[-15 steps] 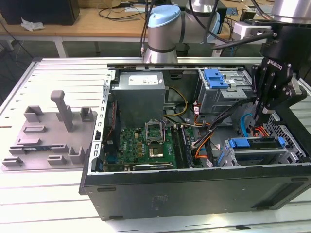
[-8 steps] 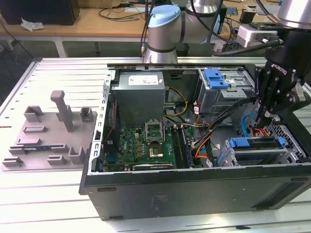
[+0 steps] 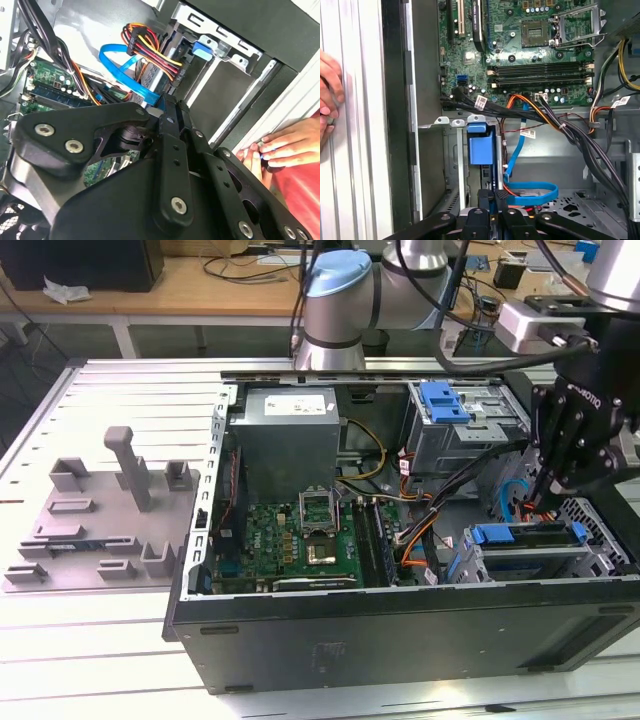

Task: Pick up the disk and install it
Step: 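Insert the second disk wire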

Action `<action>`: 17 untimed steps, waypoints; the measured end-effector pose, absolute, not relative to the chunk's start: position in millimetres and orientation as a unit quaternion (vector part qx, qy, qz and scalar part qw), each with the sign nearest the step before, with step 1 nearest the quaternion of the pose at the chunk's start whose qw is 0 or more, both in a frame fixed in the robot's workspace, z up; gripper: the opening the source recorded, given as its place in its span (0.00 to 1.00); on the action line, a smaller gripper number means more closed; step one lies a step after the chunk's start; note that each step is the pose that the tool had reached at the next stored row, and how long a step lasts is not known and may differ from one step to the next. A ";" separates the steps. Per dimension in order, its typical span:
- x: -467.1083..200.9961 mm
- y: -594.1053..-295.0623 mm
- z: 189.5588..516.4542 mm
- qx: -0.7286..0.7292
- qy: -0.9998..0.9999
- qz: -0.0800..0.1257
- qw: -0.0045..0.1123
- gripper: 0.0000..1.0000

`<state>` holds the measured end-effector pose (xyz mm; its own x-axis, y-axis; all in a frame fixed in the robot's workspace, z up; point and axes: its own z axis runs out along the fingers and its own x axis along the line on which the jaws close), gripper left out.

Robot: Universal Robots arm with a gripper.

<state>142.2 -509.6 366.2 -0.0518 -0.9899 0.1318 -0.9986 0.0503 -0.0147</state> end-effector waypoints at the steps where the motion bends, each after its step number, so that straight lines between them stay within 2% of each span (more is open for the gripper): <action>1: 142.2 -510.8 366.2 0.687 -0.723 0.050 0.042 0.16; 13: 142.2 -512.5 366.2 0.688 -0.724 0.047 0.039 0.16; 17: 142.2 -515.2 366.1 0.688 -0.724 0.039 0.032 0.16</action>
